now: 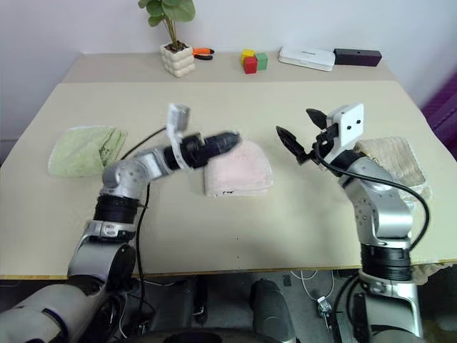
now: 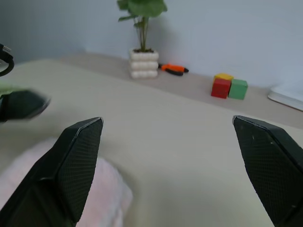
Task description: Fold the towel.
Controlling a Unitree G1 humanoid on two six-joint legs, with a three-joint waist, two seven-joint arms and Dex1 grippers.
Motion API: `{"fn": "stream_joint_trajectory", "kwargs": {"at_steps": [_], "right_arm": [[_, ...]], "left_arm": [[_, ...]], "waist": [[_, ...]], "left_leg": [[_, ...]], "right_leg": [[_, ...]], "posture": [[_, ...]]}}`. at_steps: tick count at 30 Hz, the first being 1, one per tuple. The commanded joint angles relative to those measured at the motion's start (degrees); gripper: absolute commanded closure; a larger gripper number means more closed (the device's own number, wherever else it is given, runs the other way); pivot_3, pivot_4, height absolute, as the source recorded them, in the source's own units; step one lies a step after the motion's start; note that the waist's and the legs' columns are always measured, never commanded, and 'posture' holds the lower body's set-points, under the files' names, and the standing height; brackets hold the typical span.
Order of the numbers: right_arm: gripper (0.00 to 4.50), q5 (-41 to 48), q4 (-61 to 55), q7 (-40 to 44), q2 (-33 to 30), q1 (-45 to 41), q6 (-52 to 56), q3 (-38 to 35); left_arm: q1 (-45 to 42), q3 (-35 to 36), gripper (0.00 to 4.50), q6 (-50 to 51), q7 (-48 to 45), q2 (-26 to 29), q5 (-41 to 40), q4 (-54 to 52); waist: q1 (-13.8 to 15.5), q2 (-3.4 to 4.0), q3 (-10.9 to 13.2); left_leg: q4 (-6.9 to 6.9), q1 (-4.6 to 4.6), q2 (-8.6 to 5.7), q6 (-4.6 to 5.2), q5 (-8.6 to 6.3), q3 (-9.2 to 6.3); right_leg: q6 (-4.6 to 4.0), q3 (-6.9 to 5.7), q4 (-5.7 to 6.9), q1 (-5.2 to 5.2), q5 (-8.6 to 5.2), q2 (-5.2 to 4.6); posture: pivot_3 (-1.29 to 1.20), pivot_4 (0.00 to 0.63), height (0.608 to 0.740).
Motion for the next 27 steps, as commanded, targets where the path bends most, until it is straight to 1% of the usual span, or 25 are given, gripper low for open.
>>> {"fn": "stream_joint_trajectory", "kwargs": {"at_steps": [1, 2, 4, 7, 9, 12, 15, 17, 20, 27], "right_arm": [[1.35, 1.36, -5.28, -4.75, 6.04, 0.35, 0.54, 3.47], [1.8, -0.31, -5.69, -5.65, 7.03, 0.71, 0.15, 5.04], [2.89, -2.76, -6.09, -9.47, 10.69, 1.22, -0.43, 7.81], [4.41, -5.4, -5.66, -14.09, 16.12, 1.42, -1.43, 11.22], [4.5, -7.83, -3.18, -17.75, 19.56, 0.42, -3.23, 12.11], [4.5, -11.03, 0.59, -21.21, 22.09, -0.57, -4.4, 12.96], [4.5, -12.76, 4.96, -22.04, 23.68, -0.65, -4.98, 14.49], [4.5, -13.23, 8.31, -23.62, 24.66, -0.55, -1.97, 14.62], [4.5, -15.3, 10.78, -24.98, 24.47, -0.36, 0.37, 15.28], [4.5, -17.93, 13.9, -29.85, 22.94, -0.48, 1.05, 11.45]], "left_arm": [[0.91, 4.13, 0.56, -5.59, 7.8, -2.61, 0.29, 0.39], [1.32, 4.76, 0.83, -5.89, 8.87, -3.35, -0.2, 0.01], [2.93, 5.2, 1.85, -8.06, 11.68, -5.52, -0.02, -2.02], [5.65, 3.29, 3.37, -10.81, 15.05, -9.13, 1.33, -5.99], [6.85, 1.33, 4.45, -10.76, 16.94, -10.74, 2.39, -7.76], [7.53, 0.03, 4.49, -10.45, 19.62, -11.8, 3.58, -7.99], [7.93, -1.72, 4.49, -10.52, 21.23, -11.93, 5.64, -6.49], [7.77, -2.25, 4.49, -10.1, 23.27, -11.92, 7.16, -4.31], [7.48, -2.99, 4.49, -10.85, 24.46, -11.66, 9.28, -2.19], [8.94, -4.48, 4.49, -10.5, 24.52, -10.29, 11.98, 0.05]], "waist": [[-0.02, 0.0, 0.0], [-0.04, 0.0, 0.0], [0.01, 0.0, 0.0], [0.06, 0.0, 0.0], [0.09, 0.0, 0.0], [0.05, 0.0, 0.0], [-0.11, 0.0, 0.0], [-0.16, 0.01, -0.01], [-0.18, 0.01, -0.01], [-0.03, 0.0, -0.02]], "left_leg": [[-0.02, 0.0, 0.0, -0.01, 0.01, -0.01], [-0.02, -0.01, 0.0, -0.02, 0.01, 0.0], [-0.04, -0.01, 0.0, -0.05, 0.03, 0.03], [-0.01, -0.02, 0.0, -0.07, 0.04, 0.04], [0.0, -0.03, 0.0, -0.07, 0.04, 0.04], [0.0, -0.02, -0.01, -0.08, 0.04, 0.03], [0.0, 0.0, -0.01, -0.07, 0.04, 0.03], [-0.05, 0.02, -0.01, -0.07, 0.04, 0.02], [-0.07, 0.02, -0.01, -0.08, 0.04, 0.02], [-0.06, 0.02, -0.01, -0.08, 0.04, 0.03]], "right_leg": [[0.01, 0.0, 0.02, -0.01, 0.0, 0.0], [0.01, 0.0, 0.05, -0.05, -0.01, 0.0], [0.02, 0.0, 0.05, -0.06, -0.01, 0.0], [0.01, 0.0, 0.08, -0.06, -0.01, -0.01], [0.01, 0.0, 0.11, -0.06, -0.01, -0.01], [0.01, 0.0, 0.12, -0.05, -0.01, 0.0], [0.01, 0.0, 0.13, -0.04, -0.01, 0.01], [0.0, 0.0, 0.13, -0.04, -0.01, 0.02], [0.0, 0.0, 0.13, -0.07, -0.01, 0.03], [0.0, 0.0, 0.12, -0.05, -0.01, 0.01]], "posture": [[0.0, 0.15, 0.735], [0.0, 0.15, 0.735], [0.0, 0.15, 0.735], [0.0, 0.15, 0.735], [0.0, 0.15, 0.735], [0.0, 0.15, 0.735], [0.0, 0.15, 0.735], [0.0, 0.15, 0.735], [0.0, 0.15, 0.735], [0.0, 0.15, 0.735]]}}
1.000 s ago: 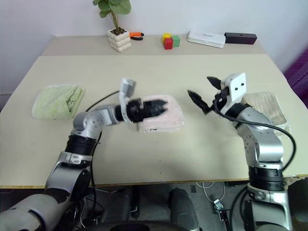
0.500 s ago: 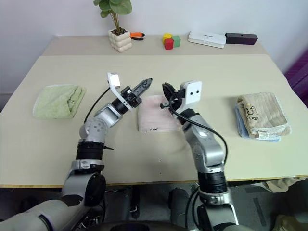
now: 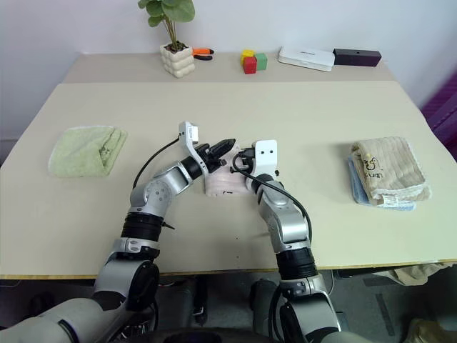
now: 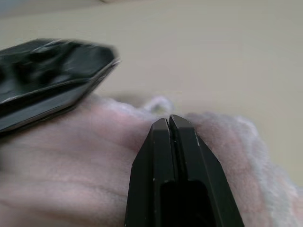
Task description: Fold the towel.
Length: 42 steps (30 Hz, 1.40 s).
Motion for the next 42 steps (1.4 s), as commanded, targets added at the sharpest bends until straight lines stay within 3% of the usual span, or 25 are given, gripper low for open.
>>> {"fn": "stream_joint_trajectory", "kwargs": {"at_steps": [1, 12, 17, 20, 27, 29, 35, 38, 42], "right_arm": [[4.5, -1.33, 1.1, -2.22, -1.11, -0.26, -0.56, -2.61], [4.5, -2.39, 0.73, -2.32, -0.96, 0.1, -2.57, -2.15], [4.5, -1.31, 0.35, -1.14, -0.49, 0.24, -2.66, -2.43], [3.7, -0.27, -0.17, 0.2, 0.12, -0.13, -2.63, -2.41], [0.14, 0.02, -0.68, 0.82, -0.64, -1.03, -2.56, -3.53], [0.0, -0.34, -0.74, 1.06, -1.24, -1.51, -2.55, -3.41], [0.0, -0.89, -0.91, 1.94, -3.75, -3.02, -3.18, -4.01], [0.0, -1.15, -0.76, 2.14, -4.13, -3.09, -3.58, -3.82], [0.0, -1.32, 0.15, 1.82, -3.76, -3.65, -4.14, -4.23]], "left_arm": [[0.68, -1.57, 4.49, -0.79, -0.54, 0.84, 2.01, 0.39], [2.14, -2.82, 4.49, -4.15, -0.52, 3.45, 6.62, 2.92], [1.44, 0.11, 4.49, -3.23, -0.89, 3.49, 3.45, 1.88], [2.38, -0.64, 4.5, -3.22, -3.15, 4.5, 3.17, -0.4], [2.4, 3.2, 1.13, 0.27, -2.91, 6.88, -1.49, -6.94], [2.49, 4.38, 0.13, 1.71, -1.43, 7.74, -2.7, -9.3], [2.3, 11.28, 0.05, 22.07, 1.15, 12.68, -17.09, -16.54], [6.84, 5.19, 0.05, 27.65, -2.61, 19.36, -14.97, -19.53], [8.55, 4.93, 0.05, 31.64, -0.56, 21.04, -15.0, -17.01]], "waist": [[0.0, 0.0, 0.0], [-0.12, 0.01, -0.01], [-0.18, 0.01, -0.02], [-0.29, 0.01, -0.02], [-0.43, 0.01, -0.02], [-0.4, 0.01, -0.01], [-0.33, 0.01, -0.01], [-0.56, 0.02, -0.01], [-0.41, 0.0, 0.01]], "left_leg": [[0.0, 0.0, 0.0, 0.0, 0.0, 0.0], [-0.01, 0.02, 0.0, 0.0, 0.0, 0.0], [-0.01, 0.02, 0.01, 0.0, 0.0, 0.0], [-0.03, 0.03, 0.02, 0.0, 0.0, -0.01], [-0.05, 0.02, 0.02, -0.01, 0.0, -0.01], [-0.08, 0.02, 0.03, -0.01, 0.01, -0.01], [-0.05, 0.0, 0.03, -0.02, 0.01, -0.01], [-0.1, 0.02, 0.03, -0.02, 0.01, -0.03], [-0.18, 0.04, 0.04, -0.13, 0.07, -0.01]], "right_leg": [[0.0, 0.0, 0.0, 0.0, 0.0, 0.0], [0.0, 0.0, 0.01, 0.01, 0.0, 0.0], [0.0, 0.0, 0.02, 0.01, 0.0, 0.0], [0.0, 0.0, 0.02, 0.0, 0.0, 0.01], [0.0, 0.0, 0.02, -0.02, 0.0, 0.01], [0.0, 0.0, 0.02, -0.04, 0.0, 0.02], [0.0, 0.01, 0.03, -0.04, 0.0, -0.02], [0.0, 0.0, 0.03, -0.04, 0.0, 0.0], [0.0, 0.01, 0.05, -0.09, -0.01, 0.0]], "posture": [[0.0, 0.15, 0.735], [0.0, 0.15, 0.735], [0.0, 0.15, 0.735], [0.0, 0.15, 0.735], [0.0, 0.15, 0.735], [0.0, 0.15, 0.735], [0.0, 0.15, 0.735], [0.0, 0.15, 0.735], [0.0, 0.15, 0.735]]}}
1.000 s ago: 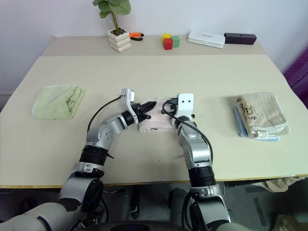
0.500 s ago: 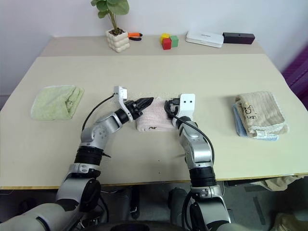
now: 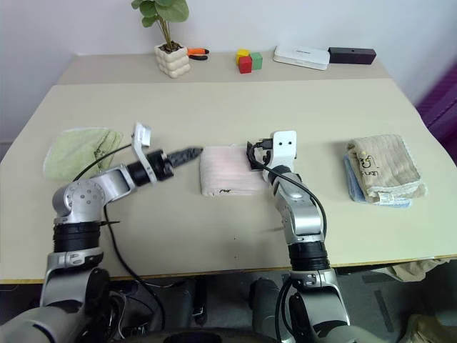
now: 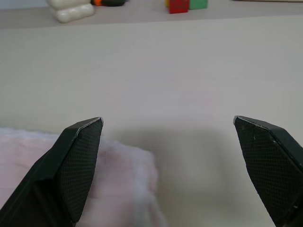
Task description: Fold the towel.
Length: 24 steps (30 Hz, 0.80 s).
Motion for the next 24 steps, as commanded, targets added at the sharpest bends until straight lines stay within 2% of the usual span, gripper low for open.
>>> {"fn": "stream_joint_trajectory", "kwargs": {"at_steps": [1, 5, 9, 12, 22, 24], "right_arm": [[0.0, 0.03, -0.34, -0.19, 0.53, -1.41, -1.75, -0.19], [0.0, -0.1, -0.78, -0.23, 0.97, -1.3, -1.85, -0.03], [0.0, -0.16, -0.76, -0.39, 1.05, -1.18, -1.91, -0.22], [0.0, -0.18, -0.65, -0.44, 1.11, -1.3, -1.98, -0.21], [0.0, -0.2, -0.71, -0.75, 1.48, -1.27, -2.33, -0.21], [0.0, -0.19, -0.63, -0.76, 1.46, -1.27, -2.38, -0.3]], "left_arm": [[-0.31, 0.09, 0.05, 2.42, -0.13, 0.78, -0.55, 0.86], [-0.85, 2.08, 0.05, 5.62, -0.26, 0.75, -2.45, 3.48], [-2.47, 6.0, 0.05, 12.27, 1.35, -3.18, -7.48, 7.86], [-2.99, 5.85, 0.05, 15.12, 2.28, -5.54, -8.1, 7.82], [-9.21, 9.66, 0.05, 16.11, 8.33, -12.93, -7.85, 16.41], [-10.56, 10.84, 0.56, 15.41, 9.66, -14.69, -7.94, 18.16]], "waist": [[0.27, -0.05, 0.0], [0.21, -0.04, 0.0], [0.27, -0.03, -0.01], [0.45, -0.04, -0.01], [0.59, -0.04, -0.01], [0.6, -0.04, -0.01]], "left_leg": [[0.01, -0.02, 0.0, -0.04, 0.02, -0.01], [0.02, 0.01, -0.01, -0.06, 0.03, -0.05], [0.0, 0.01, -0.01, -0.06, 0.03, -0.06], [0.03, -0.01, -0.03, -0.05, 0.03, -0.06], [0.04, 0.0, -0.05, -0.06, 0.04, -0.09], [0.08, 0.0, -0.06, -0.06, 0.04, -0.11]], "right_leg": [[0.0, -0.01, 0.01, 0.0, 0.0, 0.0], [-0.02, -0.03, 0.01, 0.04, 0.0, -0.01], [-0.02, -0.03, 0.01, 0.03, 0.0, -0.01], [-0.02, -0.04, -0.01, 0.05, 0.0, -0.03], [-0.02, -0.04, 0.0, 0.07, 0.01, -0.03], [-0.01, -0.05, 0.0, 0.1, 0.01, -0.03]], "posture": [[0.0, 0.15, 0.735], [0.0, 0.15, 0.735], [0.0, 0.15, 0.735], [0.0, 0.15, 0.735], [0.0, 0.15, 0.735], [0.0, 0.15, 0.735]]}}
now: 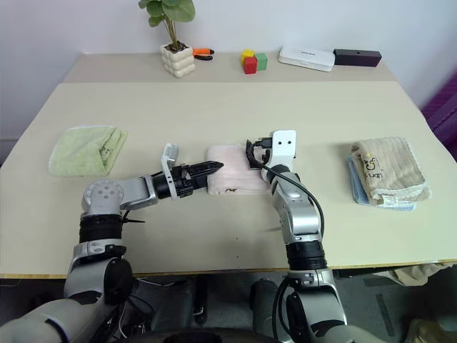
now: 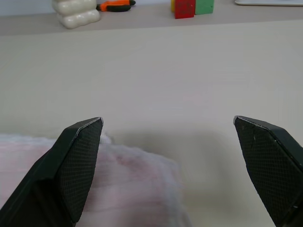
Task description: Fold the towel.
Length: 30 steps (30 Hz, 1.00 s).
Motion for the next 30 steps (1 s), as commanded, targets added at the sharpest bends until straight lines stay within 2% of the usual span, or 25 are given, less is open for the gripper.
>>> {"fn": "stream_joint_trajectory", "kwargs": {"at_steps": [1, 7, 8, 9, 15, 20, 22, 24, 27, 30], "right_arm": [[0.0, -0.05, -1.11, -0.18, 0.14, -0.95, -1.49, -0.31], [0.0, -0.01, -1.56, -0.34, 0.1, -0.87, -1.28, -0.43], [0.0, 0.0, -1.58, -0.36, 0.11, -0.85, -1.28, -0.45], [0.0, 0.0, -1.59, -0.38, 0.12, -0.84, -1.27, -0.46], [0.0, -0.01, -1.59, -0.43, -0.19, -0.92, -1.4, -0.77], [0.0, 1.37, -2.71, 0.33, -1.45, -1.32, -2.08, -2.78], [0.0, 15.41, -7.29, 5.36, 0.62, -2.45, -0.16, -9.49], [0.0, 24.03, -10.85, 10.44, -0.46, -2.67, 1.83, -13.1], [0.0, 30.72, -13.72, 15.91, -4.53, -1.61, 5.62, -14.92], [0.0, 33.82, -18.58, 26.35, -12.4, 2.87, 9.7, -11.71]], "left_arm": [[-2.07, 1.56, 0.85, -0.59, 2.44, -2.74, -0.53, 2.74], [-3.55, 1.94, 3.84, -1.2, 3.25, -4.34, -0.19, 5.75], [-3.7, 2.09, 4.25, -1.04, 3.16, -4.32, -0.37, 6.11], [-3.83, 2.25, 4.42, -0.89, 3.12, -4.31, -0.51, 6.35], [-4.97, 3.1, 4.42, -3.15, 3.03, -3.79, 0.56, 9.86], [-4.32, 0.96, 4.42, -6.06, 0.79, -2.46, 2.21, 7.77], [-3.25, -1.72, 4.42, -8.61, -1.98, -0.41, 4.11, 4.79], [-2.08, -4.93, 4.42, -12.51, -5.04, 1.68, 6.78, 2.43], [-1.23, -5.62, 4.42, -15.67, -6.72, 3.14, 7.89, 1.81], [-0.99, -4.19, 4.42, -21.34, -6.47, 3.62, 9.23, 2.07]], "waist": [[-0.09, 0.0, 0.0], [-0.39, 0.0, 0.0], [-0.3, 0.0, 0.0], [-0.33, 0.0, 0.0], [-0.28, 0.0, 0.0], [-0.3, 0.0, 0.0], [-0.37, 0.0, 0.0], [-0.61, 0.03, 0.02], [-0.54, 0.04, 0.02], [-0.29, 0.03, 0.02]], "left_leg": [[0.0, 0.0, 0.0, 0.0, 0.0, 0.0], [-0.08, 0.0, 0.01, -0.02, 0.01, -0.01], [-0.08, 0.0, 0.01, -0.03, 0.01, -0.01], [-0.07, 0.02, 0.0, -0.03, 0.02, -0.01], [-0.05, 0.03, 0.0, -0.04, 0.02, -0.02], [-0.04, 0.03, 0.0, -0.05, 0.03, -0.02], [-0.05, 0.03, 0.0, -0.05, 0.03, -0.02], [-0.1, 0.02, 0.03, -0.07, 0.04, -0.02], [-0.15, 0.02, 0.04, -0.08, 0.04, -0.01], [-0.14, 0.01, 0.04, -0.06, 0.03, 0.0]], "right_leg": [[0.0, 0.0, 0.0, 0.0, 0.0, 0.0], [0.0, 0.0, 0.0, -0.06, 0.0, 0.04], [0.0, 0.0, 0.0, -0.06, 0.0, 0.04], [0.0, 0.0, 0.0, -0.03, 0.0, 0.03], [0.0, 0.0, 0.0, -0.01, 0.0, 0.03], [0.0, 0.0, 0.01, -0.01, 0.0, 0.03], [0.0, 0.0, 0.01, -0.01, 0.0, 0.03], [0.0, 0.0, 0.01, -0.04, 0.0, 0.06], [0.0, -0.01, 0.0, -0.07, 0.0, 0.08], [-0.01, 0.0, -0.03, -0.06, 0.0, 0.05]], "posture": [[0.0, 0.15, 0.735], [0.0, 0.15, 0.735], [0.0, 0.15, 0.735], [0.0, 0.15, 0.735], [0.0, 0.15, 0.735], [0.0, 0.15, 0.735], [0.0, 0.15, 0.735], [0.0, 0.15, 0.735], [0.0, 0.15, 0.735], [0.0, 0.15, 0.735]]}}
